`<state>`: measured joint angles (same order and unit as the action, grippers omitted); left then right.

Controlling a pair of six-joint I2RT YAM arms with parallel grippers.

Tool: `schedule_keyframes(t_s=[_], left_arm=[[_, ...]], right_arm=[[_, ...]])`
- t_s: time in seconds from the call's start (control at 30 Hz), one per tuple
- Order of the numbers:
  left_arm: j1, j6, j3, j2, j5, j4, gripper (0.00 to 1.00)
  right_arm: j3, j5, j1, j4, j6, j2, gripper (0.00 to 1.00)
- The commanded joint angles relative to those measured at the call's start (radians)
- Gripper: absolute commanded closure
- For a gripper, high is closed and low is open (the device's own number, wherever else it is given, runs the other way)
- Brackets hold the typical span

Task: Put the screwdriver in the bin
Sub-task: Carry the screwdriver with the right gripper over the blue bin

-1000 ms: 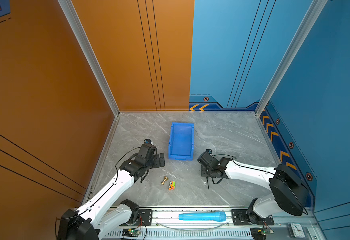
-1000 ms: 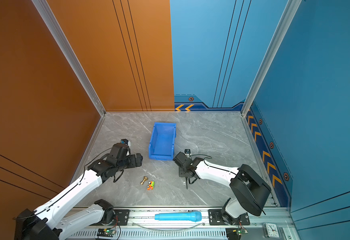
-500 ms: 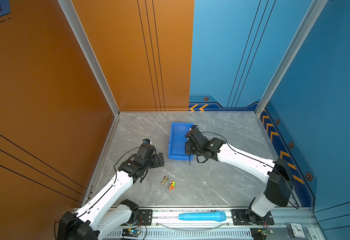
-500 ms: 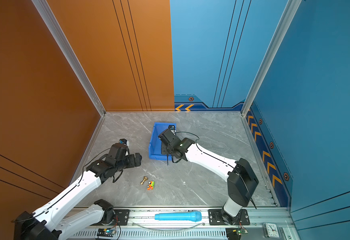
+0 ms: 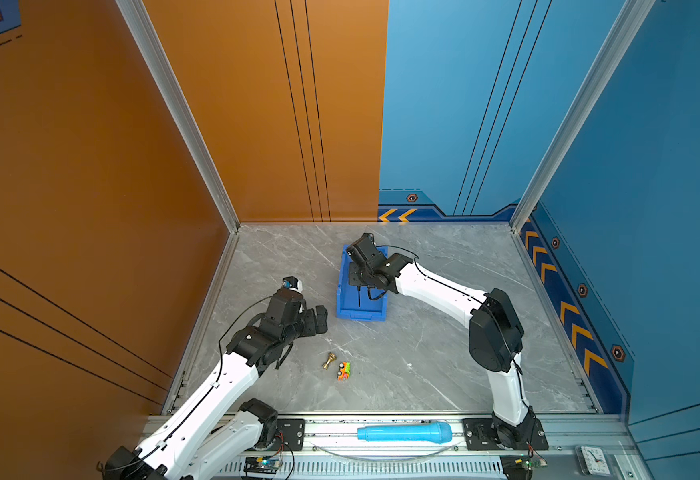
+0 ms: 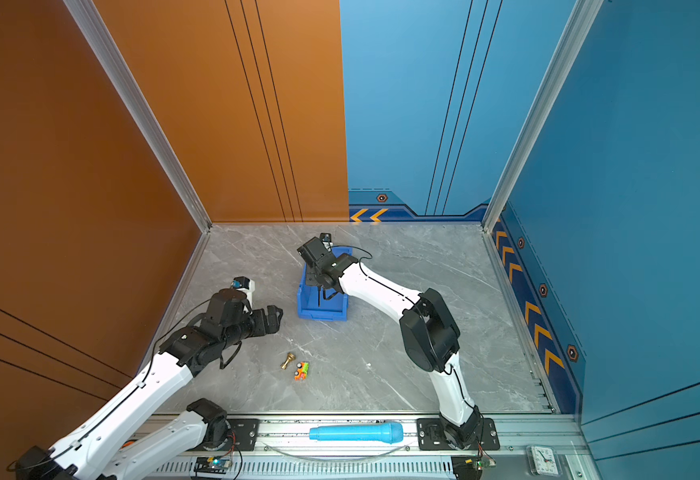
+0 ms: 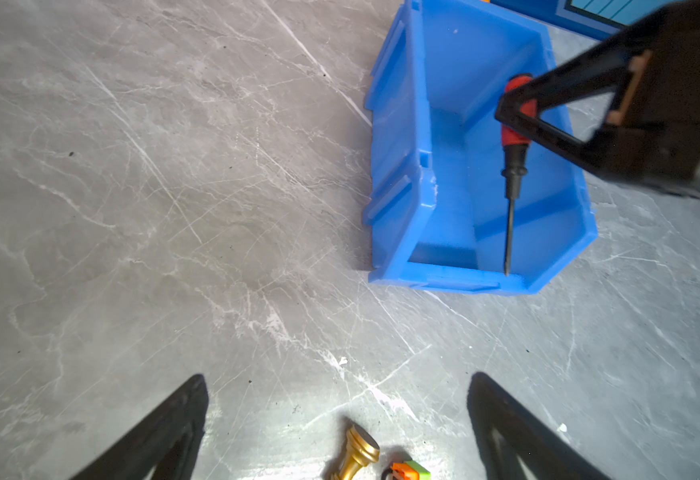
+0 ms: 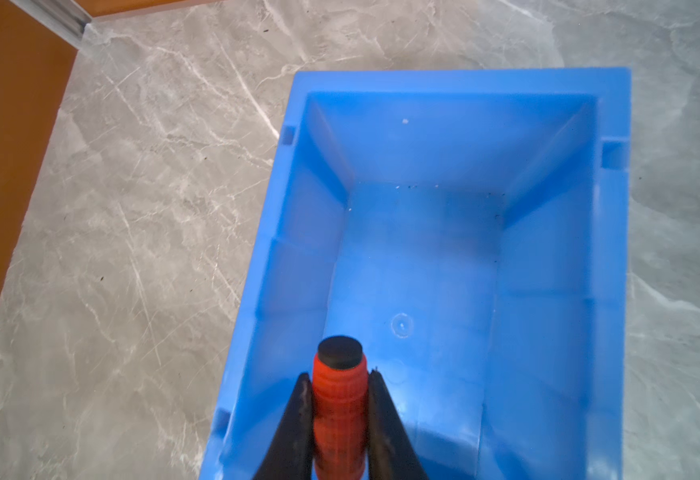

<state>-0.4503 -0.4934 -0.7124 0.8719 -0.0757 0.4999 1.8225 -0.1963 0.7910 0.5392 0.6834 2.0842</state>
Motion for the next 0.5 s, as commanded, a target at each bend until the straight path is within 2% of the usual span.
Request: schedule_keyframes(t_s=[0.0, 0.13, 0.47], left_arm=[[-0.024, 0.053, 0.003, -0.036, 0.103, -0.024, 0.02], [-0.056, 0.094, -0.002, -0.053, 0.164, -0.048, 0.02], [-0.097, 0.116, 0.01, -0.066, 0.173, -0.065, 0.02]], right_arm=[[0.055, -0.046, -0.02, 0.025, -0.007, 0.047, 0.97], [0.088, -0.046, -0.032, 0.026, -0.007, 0.095, 0.97], [0.181, -0.079, -0.031, 0.049, -0.002, 0.21, 0.95]])
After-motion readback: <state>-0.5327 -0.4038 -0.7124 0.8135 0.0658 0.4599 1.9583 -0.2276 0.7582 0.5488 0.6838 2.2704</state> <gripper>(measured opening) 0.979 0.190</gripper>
